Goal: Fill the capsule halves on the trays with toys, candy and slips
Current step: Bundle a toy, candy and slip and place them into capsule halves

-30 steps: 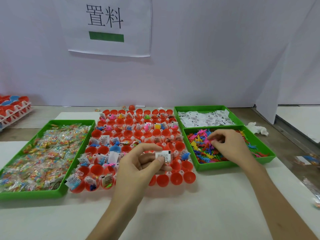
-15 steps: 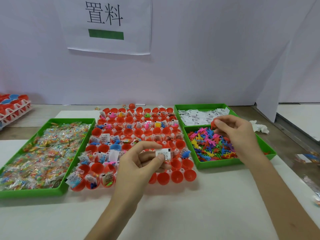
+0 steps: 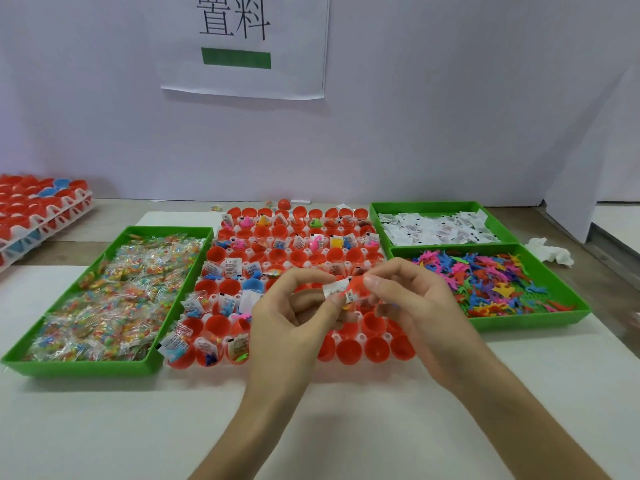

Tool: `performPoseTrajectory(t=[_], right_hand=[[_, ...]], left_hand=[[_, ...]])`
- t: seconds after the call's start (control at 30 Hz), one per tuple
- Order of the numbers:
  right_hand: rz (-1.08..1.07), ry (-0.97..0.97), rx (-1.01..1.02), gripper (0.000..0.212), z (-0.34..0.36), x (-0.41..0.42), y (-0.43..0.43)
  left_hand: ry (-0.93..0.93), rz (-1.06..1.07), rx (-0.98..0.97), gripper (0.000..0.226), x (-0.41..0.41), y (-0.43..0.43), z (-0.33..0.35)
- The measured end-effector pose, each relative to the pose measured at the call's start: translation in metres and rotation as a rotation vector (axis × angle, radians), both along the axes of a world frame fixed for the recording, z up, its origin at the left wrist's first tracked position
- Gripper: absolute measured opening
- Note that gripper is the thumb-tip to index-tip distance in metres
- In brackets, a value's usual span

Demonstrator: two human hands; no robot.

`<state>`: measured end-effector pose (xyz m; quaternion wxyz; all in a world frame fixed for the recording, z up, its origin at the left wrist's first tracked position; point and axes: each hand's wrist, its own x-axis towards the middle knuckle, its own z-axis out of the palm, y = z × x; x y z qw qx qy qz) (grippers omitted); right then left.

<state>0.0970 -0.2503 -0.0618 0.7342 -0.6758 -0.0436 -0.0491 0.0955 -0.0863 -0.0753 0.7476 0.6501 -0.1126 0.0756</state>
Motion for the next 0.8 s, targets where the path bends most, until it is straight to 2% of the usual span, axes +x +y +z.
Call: performPoseTrajectory(t=[0.13, 0.33, 0.47, 0.63, 0.8], right_hand=[[-0.003, 0.017, 0.078, 0.01, -0.004, -0.002, 0.008], [-0.06, -0.121, 0.01, 0.015, -0.005, -0.004, 0.013], [-0.079, -0.11, -0.018, 0.009, -0.008, -0.004, 0.014], [-0.024, -0.039, -0.081, 0.008, -0.006, -0.001, 0.01], [-0.067, -0.11, -0.144, 0.017, -0.003, -0.001, 0.005]], left_hand=[[-0.04, 0.006, -0.017, 0.016, -0.002, -0.001, 0.0], [-0.055, -0.007, -0.038, 0.017, -0.002, 0.001, 0.003], [-0.07, -0.001, -0.05, 0.017, -0.003, 0.0, 0.003], [-0.101, -0.008, 0.001, 0.016, -0.003, 0.001, 0.003], [-0.06, -0.082, 0.087, 0.022, 0.0, 0.003, 0.003]])
